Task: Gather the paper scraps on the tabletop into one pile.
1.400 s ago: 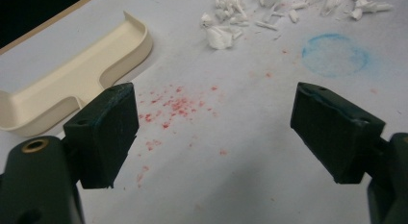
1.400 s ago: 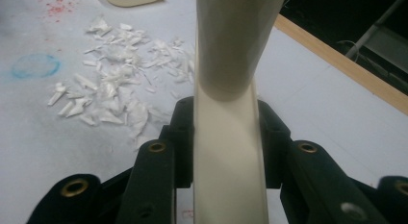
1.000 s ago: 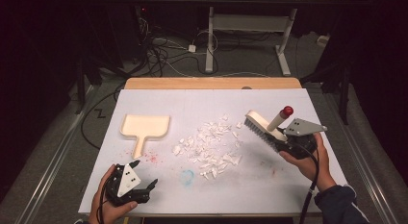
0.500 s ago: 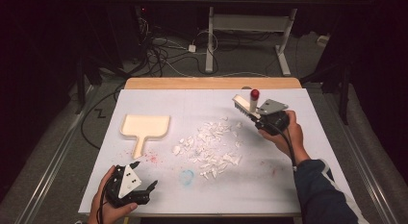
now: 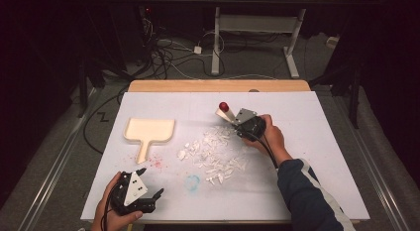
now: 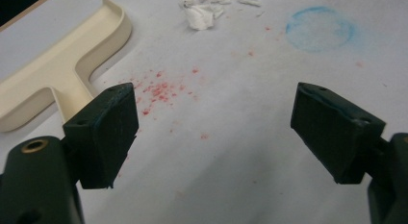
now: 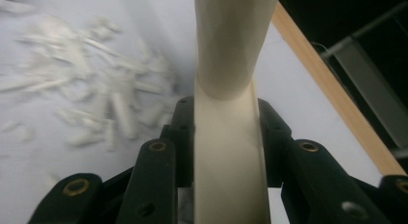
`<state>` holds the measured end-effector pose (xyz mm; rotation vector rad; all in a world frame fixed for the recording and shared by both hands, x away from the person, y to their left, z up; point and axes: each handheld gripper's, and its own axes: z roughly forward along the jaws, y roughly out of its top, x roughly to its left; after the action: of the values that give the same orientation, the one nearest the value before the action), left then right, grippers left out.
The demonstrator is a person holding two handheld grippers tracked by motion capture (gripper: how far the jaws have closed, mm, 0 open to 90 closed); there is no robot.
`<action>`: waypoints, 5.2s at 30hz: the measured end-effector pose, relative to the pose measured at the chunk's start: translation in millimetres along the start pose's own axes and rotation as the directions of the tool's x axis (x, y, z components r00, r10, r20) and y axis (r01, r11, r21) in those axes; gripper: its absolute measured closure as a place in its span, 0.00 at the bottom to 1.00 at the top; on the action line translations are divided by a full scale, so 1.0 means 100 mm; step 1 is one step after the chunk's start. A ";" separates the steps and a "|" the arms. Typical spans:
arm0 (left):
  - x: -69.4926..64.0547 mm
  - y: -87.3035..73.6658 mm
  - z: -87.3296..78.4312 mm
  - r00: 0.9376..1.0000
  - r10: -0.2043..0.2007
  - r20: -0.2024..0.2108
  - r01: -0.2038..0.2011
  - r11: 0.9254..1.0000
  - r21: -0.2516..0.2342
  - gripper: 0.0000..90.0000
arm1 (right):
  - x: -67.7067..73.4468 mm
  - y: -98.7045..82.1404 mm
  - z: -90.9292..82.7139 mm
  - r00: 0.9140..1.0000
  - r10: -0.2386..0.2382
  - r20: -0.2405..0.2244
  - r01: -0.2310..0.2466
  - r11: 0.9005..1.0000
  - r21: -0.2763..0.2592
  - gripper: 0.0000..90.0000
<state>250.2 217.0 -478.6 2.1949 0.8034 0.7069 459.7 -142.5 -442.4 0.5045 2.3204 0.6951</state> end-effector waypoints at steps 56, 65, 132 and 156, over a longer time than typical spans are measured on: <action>-0.03 0.01 0.05 1.000 0.002 0.029 -0.002 1.000 0.011 0.18 | 0.65 0.36 -0.23 0.895 -0.264 -0.359 0.169 0.947 -0.274 0.76; -0.05 0.02 0.03 1.000 0.005 0.028 -0.005 1.000 0.014 0.18 | 0.52 0.20 -0.59 0.893 -0.271 -0.358 0.150 0.932 -0.329 0.76; -0.16 0.09 0.08 0.996 0.067 0.057 -0.069 0.997 0.034 0.18 | 0.27 -0.58 -1.00 0.962 0.228 -0.150 -0.234 0.972 -0.027 0.75; -0.19 0.11 0.12 0.995 0.076 0.061 -0.080 0.995 0.058 0.18 | 0.43 -0.30 -1.20 0.956 0.264 -0.128 -0.280 0.951 -0.132 0.76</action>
<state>249.4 192.7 -482.6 2.3012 0.7214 0.6610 341.9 -184.8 -403.3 0.7430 2.2987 1.0427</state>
